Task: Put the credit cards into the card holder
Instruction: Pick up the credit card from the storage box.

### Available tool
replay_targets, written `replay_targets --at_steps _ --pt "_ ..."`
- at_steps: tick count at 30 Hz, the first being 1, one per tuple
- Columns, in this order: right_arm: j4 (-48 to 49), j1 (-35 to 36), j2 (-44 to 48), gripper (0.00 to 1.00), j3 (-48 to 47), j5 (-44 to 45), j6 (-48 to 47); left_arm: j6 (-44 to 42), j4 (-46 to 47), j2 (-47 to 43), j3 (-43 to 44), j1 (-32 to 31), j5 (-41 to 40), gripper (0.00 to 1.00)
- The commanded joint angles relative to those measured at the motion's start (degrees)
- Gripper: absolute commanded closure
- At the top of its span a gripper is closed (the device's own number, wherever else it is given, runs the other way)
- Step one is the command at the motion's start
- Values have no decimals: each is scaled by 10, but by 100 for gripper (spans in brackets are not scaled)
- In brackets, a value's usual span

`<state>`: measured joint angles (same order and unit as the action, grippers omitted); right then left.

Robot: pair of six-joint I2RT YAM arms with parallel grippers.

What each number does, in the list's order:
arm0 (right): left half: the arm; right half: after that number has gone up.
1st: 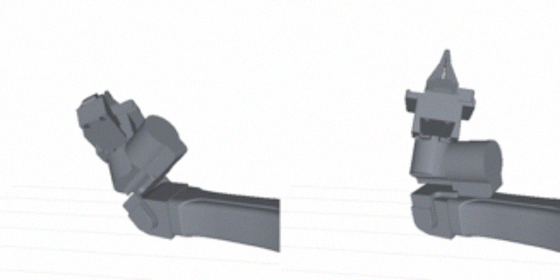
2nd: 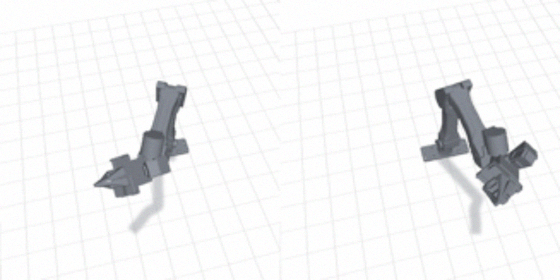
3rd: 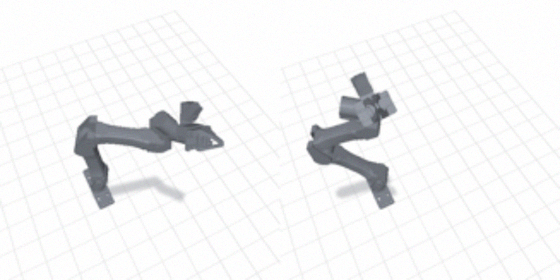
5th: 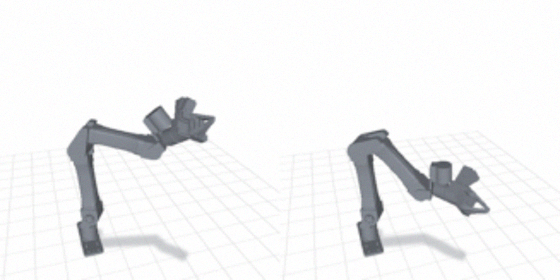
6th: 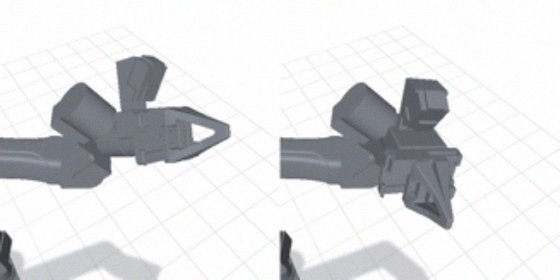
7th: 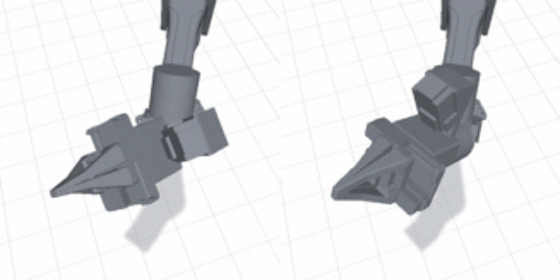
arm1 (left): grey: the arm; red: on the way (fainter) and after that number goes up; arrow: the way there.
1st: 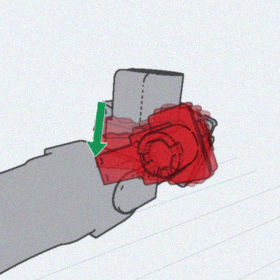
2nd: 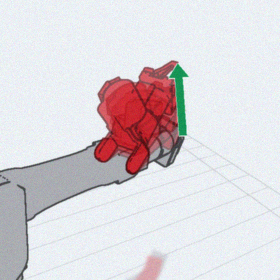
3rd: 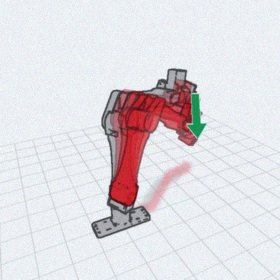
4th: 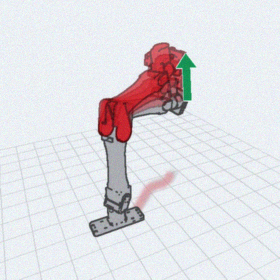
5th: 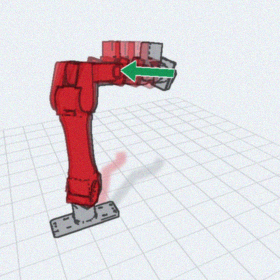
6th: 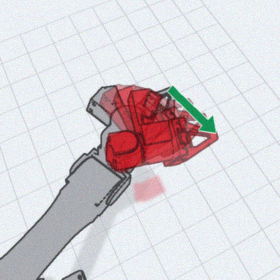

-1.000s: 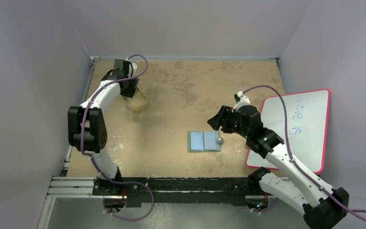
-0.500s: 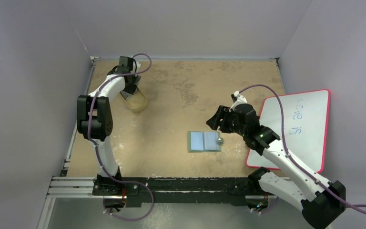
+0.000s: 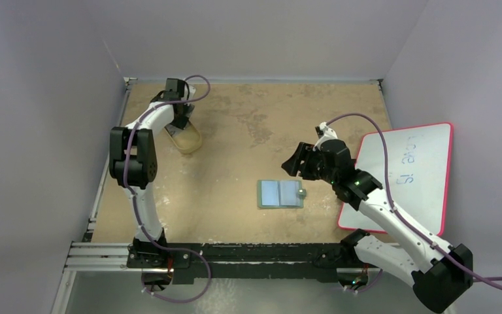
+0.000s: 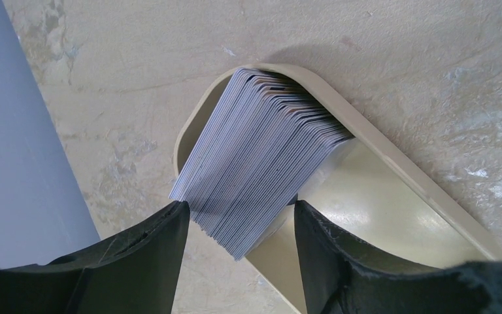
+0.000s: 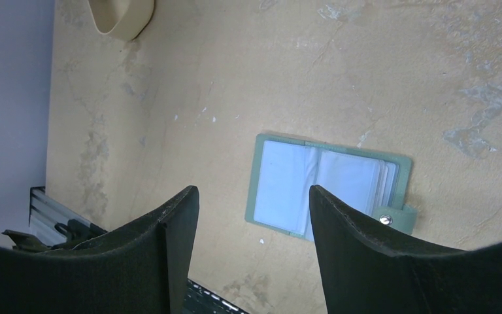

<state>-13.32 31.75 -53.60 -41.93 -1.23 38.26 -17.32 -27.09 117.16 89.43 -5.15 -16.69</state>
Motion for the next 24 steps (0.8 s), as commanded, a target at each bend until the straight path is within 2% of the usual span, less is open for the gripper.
replay_targets --at_steps 1,6,18,21,24 --pt "7 0 13 35 -23 -13 -12 -21 16 7 29 1 -15 43" --pt "5 0 14 34 -25 -23 -12 -32 22 -2 32 1 -30 51" --pt "15 0 6 35 -25 -29 -14 -31 3 0 48 0 -9 73" --pt "16 0 6 34 -25 -29 -15 -26 -5 -1 51 0 0 82" --pt "17 0 6 34 -23 -32 -15 -15 -35 -4 64 -3 11 94"
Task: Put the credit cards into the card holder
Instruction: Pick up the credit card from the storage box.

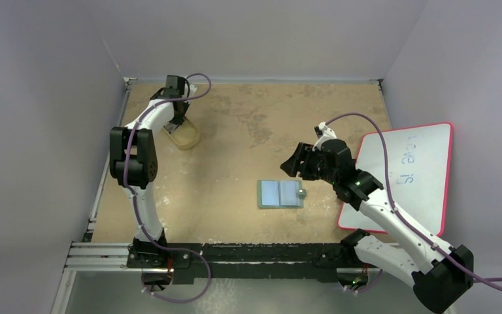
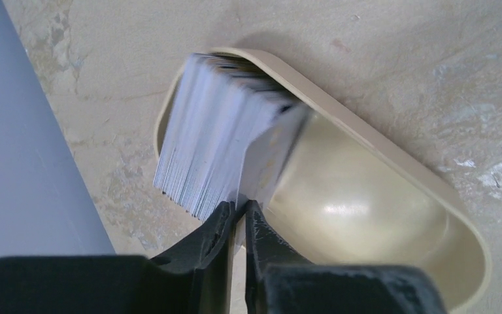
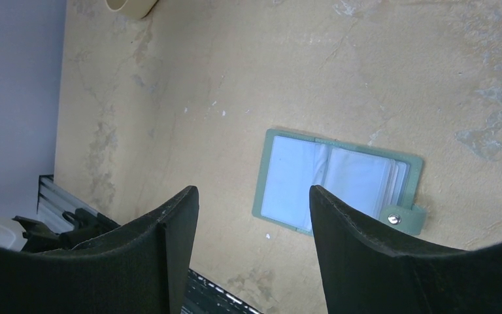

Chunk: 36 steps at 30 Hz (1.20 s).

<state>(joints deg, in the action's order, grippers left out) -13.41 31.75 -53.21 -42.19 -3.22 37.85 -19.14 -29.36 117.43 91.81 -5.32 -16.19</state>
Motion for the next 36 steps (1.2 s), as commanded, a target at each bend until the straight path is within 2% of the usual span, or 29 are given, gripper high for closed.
replay_targets --at_steps 1,4,12,21,27,30,33,36 --pt "17 0 3 34 -20 -13 -11 11 -26 -8 45 -2 12 97" --pt "20 0 5 34 -15 -16 -11 44 -71 -19 54 -7 44 100" --pt "34 0 2 34 17 -24 18 136 -98 -93 15 -10 110 100" --pt "7 -7 -72 34 16 11 22 295 -54 -219 -83 -9 199 100" --pt "-1 -41 -98 33 22 42 13 407 22 -283 -182 -9 357 100" --pt "-5 -63 -111 32 28 49 11 497 120 -320 -248 -10 427 100" --pt "11 -85 -129 32 47 26 11 630 253 -372 -344 -23 466 100" --pt "36 -103 -139 32 72 -7 21 692 308 -400 -390 -56 466 100"
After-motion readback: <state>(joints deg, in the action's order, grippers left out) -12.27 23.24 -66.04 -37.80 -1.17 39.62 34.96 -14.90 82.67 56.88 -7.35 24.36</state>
